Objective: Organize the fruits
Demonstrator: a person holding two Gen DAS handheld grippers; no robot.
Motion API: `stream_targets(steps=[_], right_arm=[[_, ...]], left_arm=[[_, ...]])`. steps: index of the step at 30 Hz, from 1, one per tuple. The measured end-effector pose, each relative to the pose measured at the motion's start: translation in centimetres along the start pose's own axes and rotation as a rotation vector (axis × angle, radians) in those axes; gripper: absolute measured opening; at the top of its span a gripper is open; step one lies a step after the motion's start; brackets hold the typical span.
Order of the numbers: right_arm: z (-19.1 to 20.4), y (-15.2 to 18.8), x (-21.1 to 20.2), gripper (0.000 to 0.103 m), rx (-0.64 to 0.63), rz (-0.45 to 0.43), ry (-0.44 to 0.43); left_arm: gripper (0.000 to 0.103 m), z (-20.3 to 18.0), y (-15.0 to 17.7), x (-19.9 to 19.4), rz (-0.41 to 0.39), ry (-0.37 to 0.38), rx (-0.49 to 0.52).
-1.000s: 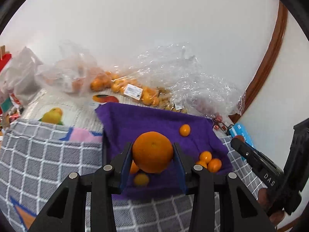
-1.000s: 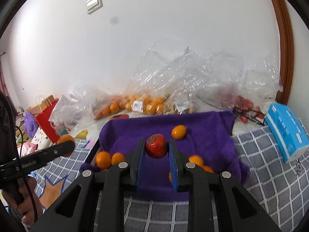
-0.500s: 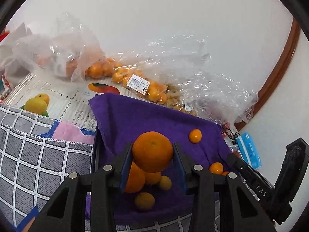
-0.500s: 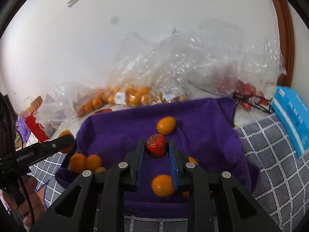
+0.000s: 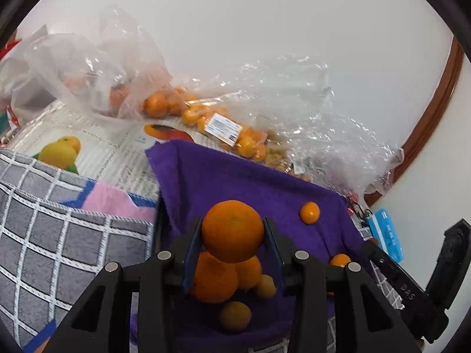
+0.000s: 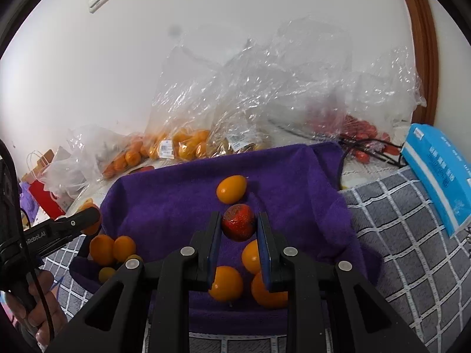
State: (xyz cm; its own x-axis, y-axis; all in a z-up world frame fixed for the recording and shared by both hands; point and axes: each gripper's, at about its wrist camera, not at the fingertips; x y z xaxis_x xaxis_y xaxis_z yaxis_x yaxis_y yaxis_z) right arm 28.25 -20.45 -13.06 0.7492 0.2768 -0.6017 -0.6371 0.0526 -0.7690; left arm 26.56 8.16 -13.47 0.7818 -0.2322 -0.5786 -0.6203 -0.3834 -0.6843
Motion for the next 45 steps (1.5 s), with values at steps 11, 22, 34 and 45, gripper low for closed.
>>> stream_targets(steps=[11,22,34,45], right_arm=[[0.7,0.7,1.7,0.024,-0.012,0.063,-0.045],[2.8,1.8,2.7,0.024,-0.085,0.115,-0.072],[3.1,1.8,2.3,0.033,-0.115,0.115,-0.022],[4.7,0.2,-6.1,0.057,-0.104,0.06,0.058]], left_arm=[[0.039,-0.8,0.6,0.7,0.027,0.017,0.036],[0.039,-1.2,1.0,0.9,0.067,0.092,0.038],[0.045,-2.2,1.1,0.8,0.062,0.054,0.094],[0.065,-4.9,0.8,-8.0,-0.029,0.037,0.194]])
Point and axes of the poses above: each gripper's, at about its wrist camera, not at the fingertips, and x roughly the way its jaws point, z to its left, y to its underside, and after that the axes turned 1 degree about -x, right-handed
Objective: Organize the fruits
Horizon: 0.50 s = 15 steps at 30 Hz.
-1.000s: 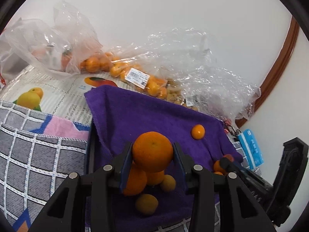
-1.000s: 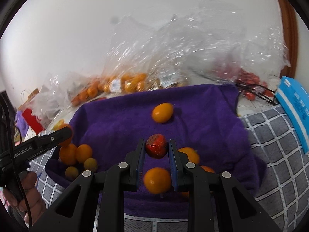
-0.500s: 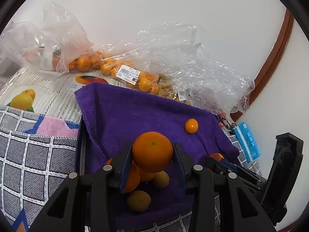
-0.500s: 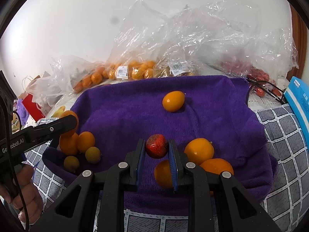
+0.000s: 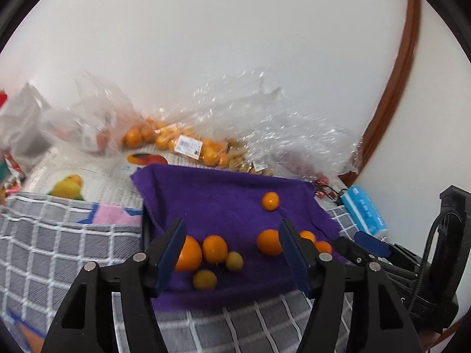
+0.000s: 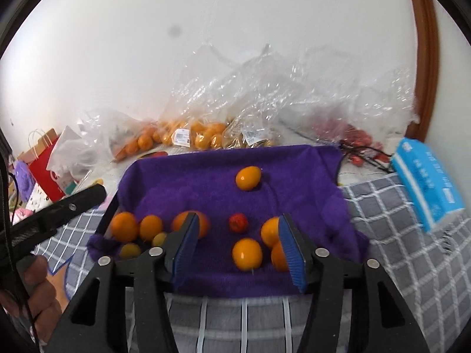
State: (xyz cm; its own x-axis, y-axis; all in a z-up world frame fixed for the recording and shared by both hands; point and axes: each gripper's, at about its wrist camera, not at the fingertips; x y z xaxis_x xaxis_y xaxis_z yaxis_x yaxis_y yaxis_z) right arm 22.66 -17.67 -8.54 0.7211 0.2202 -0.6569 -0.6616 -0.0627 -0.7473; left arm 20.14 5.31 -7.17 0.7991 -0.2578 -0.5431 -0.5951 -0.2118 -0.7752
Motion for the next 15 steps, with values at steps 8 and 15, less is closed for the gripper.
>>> stream_targets(steps=[8,15], right_arm=[[1.8,2.5,-8.3,0.061,0.012,-0.055,0.074],[1.6,4.3,-12.8,0.076,0.043,-0.058,0.08]], left_arm=[[0.083,-2.2,3.2,-8.0,-0.037,-0.113,0.063],[0.095,-3.8,5.1,-11.5,-0.046,-0.147,0.078]])
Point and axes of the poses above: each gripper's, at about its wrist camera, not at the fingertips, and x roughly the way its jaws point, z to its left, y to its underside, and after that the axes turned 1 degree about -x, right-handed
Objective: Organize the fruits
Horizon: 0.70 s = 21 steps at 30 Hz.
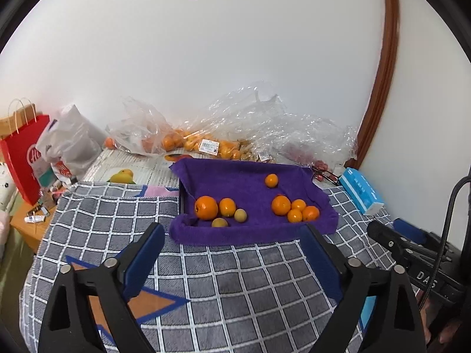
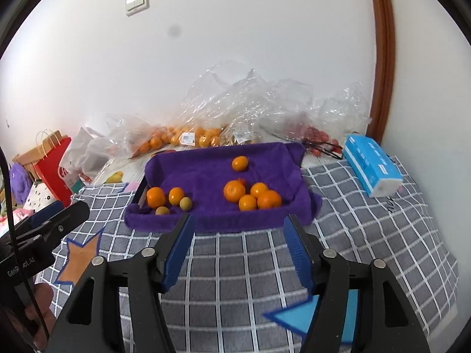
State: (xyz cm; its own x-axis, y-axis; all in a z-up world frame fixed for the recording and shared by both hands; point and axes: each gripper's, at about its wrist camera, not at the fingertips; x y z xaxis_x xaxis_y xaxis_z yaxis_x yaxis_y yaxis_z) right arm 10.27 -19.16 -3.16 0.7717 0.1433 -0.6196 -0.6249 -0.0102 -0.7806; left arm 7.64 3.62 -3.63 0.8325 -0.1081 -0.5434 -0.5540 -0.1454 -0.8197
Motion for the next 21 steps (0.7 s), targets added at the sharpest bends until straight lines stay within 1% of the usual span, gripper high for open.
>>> stream_targets(steps=[2,4,6,9,14,18,21], right_arm=[[0.1,0.3,-1.2,0.086,-0.008,-0.037,0.017],[0.5,0.7,-2.7,0.091,-0.027,-0.081,0.028],[0.8,0.8,-3.5,0.097,-0.042,-0.095,0.039],[0.8,0.9,-4.1,0.098,-0.037,-0.093,0.044],[-0.3,1.2,-4.3,0.099,0.017,-0.068,0.014],[-0.7,1.5,-4.3,0.099,0.022,-0.058,0.026],[-0.9,1.7,-4.3,0.099,0.03,-0.055,0.023]], left_arm=[[0.096,-0.5,0.2,-0.7,-0.011,-0.015,0.009],[0.097,-0.9,0.4,-1.3,-0.023,-0.026,0.017],[0.097,-1.2,0.5,-1.7,-0.031,-0.037,0.026],[0.097,-1.6,0.6,-2.2,-0.034,-0.038,0.026],[0.098,-1.8,0.7,-2.6,-0.036,-0.043,0.023],[0.098,-1.9,0.8,-2.6,-0.041,-0.043,0.005],[0.098,-2.0,0.8,-2.7,-0.041,-0.043,0.012]])
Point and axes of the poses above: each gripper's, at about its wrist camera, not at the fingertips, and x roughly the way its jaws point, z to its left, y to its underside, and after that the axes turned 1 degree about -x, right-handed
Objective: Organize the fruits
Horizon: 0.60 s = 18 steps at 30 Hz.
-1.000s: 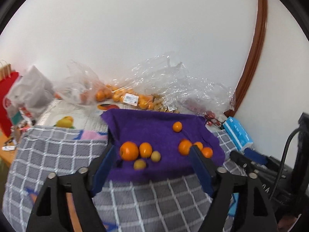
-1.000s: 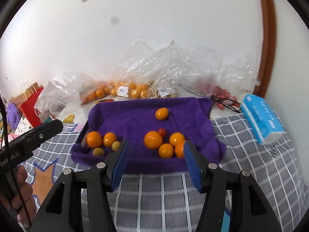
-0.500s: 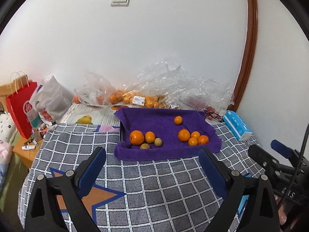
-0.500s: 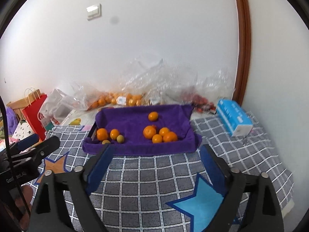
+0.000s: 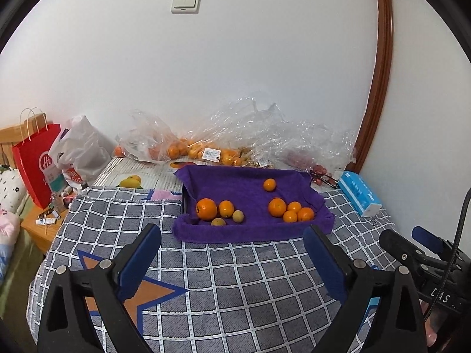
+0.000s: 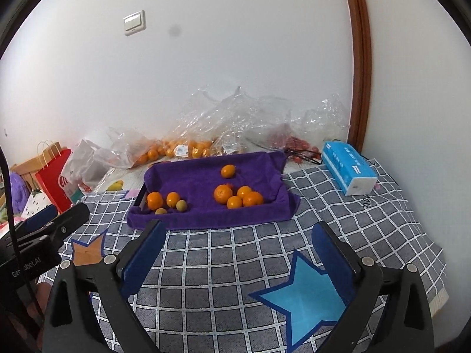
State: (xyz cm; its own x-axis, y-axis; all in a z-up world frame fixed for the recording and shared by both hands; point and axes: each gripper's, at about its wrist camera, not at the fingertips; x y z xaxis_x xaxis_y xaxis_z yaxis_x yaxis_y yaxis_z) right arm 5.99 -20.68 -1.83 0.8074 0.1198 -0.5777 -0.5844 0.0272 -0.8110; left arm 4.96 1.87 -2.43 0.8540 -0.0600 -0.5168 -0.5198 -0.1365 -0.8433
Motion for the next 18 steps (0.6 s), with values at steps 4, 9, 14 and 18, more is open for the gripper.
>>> stream_targets(steps=[4,9,14,18], right_arm=[[0.29,0.24,0.15,0.099,-0.018,0.012,0.011],[0.61,0.39,0.25,0.099,-0.029,0.016,0.017],[0.77,0.41,0.38,0.099,-0.037,0.022,0.022],[0.75,0.42,0.43,0.099,-0.03,0.026,0.024]], left_arm=[[0.098,-0.02,0.1,-0.07,0.004,0.003,-0.007],[0.098,-0.24,0.14,-0.24,0.001,-0.009,0.007],[0.098,-0.26,0.21,-0.16,0.012,-0.009,0.009],[0.098,-0.26,0.25,-0.19,0.007,-0.015,0.012]])
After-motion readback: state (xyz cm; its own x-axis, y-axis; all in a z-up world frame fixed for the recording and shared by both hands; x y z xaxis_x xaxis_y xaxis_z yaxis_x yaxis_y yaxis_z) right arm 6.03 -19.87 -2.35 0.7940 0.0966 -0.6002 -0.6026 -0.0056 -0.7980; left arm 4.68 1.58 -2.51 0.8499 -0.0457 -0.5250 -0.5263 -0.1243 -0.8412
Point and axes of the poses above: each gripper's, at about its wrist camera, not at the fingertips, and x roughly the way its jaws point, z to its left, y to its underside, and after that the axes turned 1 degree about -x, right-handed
